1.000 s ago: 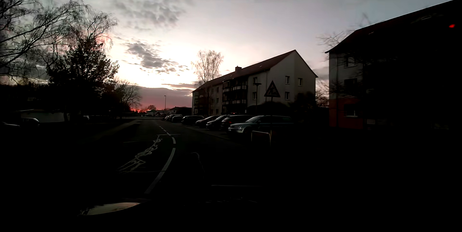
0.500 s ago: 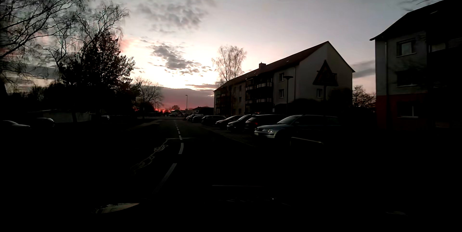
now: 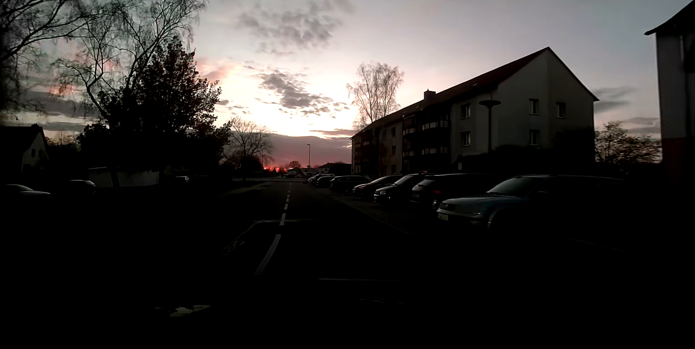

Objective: Follow the waypoints while adhering to traffic rules and regulations

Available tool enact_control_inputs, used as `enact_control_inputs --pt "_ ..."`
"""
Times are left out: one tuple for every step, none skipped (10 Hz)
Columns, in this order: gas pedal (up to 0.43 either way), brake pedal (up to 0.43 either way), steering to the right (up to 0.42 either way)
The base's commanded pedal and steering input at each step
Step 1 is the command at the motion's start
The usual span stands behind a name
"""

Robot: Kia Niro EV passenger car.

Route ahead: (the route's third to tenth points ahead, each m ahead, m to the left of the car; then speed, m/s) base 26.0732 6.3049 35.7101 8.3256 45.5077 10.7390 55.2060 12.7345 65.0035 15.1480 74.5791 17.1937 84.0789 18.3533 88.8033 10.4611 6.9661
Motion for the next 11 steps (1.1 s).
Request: enact_control_inputs --pt "0.079 0.0 -0.114" --pt "0.079 0.0 -0.11" --pt "0.079 0.0 -0.106" --pt "0.079 0.0 -0.101" --pt "0.079 0.0 -0.096" --pt "0.087 0.0 -0.09" --pt "0.087 0.0 -0.084" --pt "0.087 0.0 -0.082" --pt "0.087 0.0 -0.079" --pt "0.098 0.0 -0.071" --pt "0.098 0.0 -0.061"
